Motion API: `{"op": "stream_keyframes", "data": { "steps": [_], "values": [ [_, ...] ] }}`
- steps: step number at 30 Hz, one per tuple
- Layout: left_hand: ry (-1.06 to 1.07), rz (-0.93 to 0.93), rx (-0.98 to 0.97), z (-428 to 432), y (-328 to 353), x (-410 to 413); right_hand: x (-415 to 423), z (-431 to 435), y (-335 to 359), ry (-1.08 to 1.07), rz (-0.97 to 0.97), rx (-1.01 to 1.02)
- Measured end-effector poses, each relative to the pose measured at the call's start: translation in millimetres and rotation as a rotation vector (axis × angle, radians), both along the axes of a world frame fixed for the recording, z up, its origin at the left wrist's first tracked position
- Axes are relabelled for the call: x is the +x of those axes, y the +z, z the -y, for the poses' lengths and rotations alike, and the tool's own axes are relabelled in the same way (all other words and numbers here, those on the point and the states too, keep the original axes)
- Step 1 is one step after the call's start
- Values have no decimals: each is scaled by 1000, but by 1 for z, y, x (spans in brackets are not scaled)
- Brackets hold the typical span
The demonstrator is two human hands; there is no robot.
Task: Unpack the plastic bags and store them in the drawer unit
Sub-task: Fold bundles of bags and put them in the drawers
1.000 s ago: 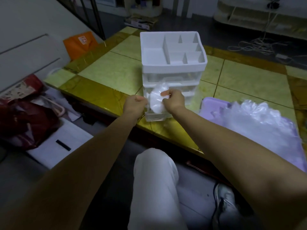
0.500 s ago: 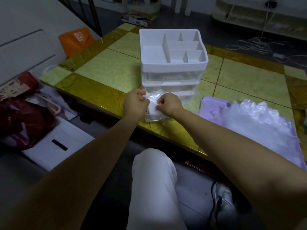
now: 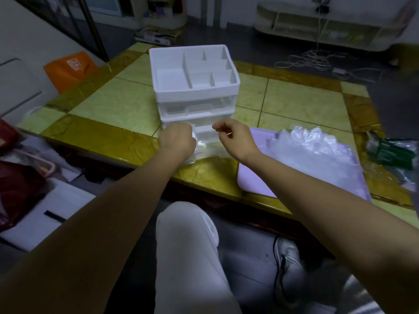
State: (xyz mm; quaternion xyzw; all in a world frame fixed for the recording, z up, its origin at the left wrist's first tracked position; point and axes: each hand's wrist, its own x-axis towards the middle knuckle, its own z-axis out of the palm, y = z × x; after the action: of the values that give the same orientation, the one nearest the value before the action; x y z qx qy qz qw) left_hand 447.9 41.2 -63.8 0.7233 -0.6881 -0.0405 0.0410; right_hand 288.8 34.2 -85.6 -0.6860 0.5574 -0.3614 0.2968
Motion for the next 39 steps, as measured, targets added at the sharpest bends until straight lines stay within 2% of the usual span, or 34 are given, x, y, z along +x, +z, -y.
{"op": "stream_keyframes", "data": {
  "steps": [3,6,10,14,18,22,32,36,39],
  "values": [
    [-109,-213,-306,-8,-1,-27,-51,-5,-4,-75,-24,17],
    [-346,-366,-394,-17,-7,-77,-108,-20,-15,-148,-120,94],
    [-647,-368,-159,-23,-34,-145,-175,-48,-36,-216,-297,231],
    [-821,-243,85,-21,-64,-193,-223,-70,-55,-215,-455,371],
    [-840,-133,192,-15,-83,-215,-242,-79,-70,-135,-536,454],
    [-810,-117,237,-11,-94,-221,-251,-77,-81,-60,-579,442],
    [-817,-183,123,0,-105,-224,-263,-72,-86,-114,-508,275],
    [-720,-313,122,-3,-106,-230,-267,-70,-86,-169,-428,222],
    [-759,-176,121,0,-107,-237,-268,-69,-83,-202,-376,253]
  ]
}}
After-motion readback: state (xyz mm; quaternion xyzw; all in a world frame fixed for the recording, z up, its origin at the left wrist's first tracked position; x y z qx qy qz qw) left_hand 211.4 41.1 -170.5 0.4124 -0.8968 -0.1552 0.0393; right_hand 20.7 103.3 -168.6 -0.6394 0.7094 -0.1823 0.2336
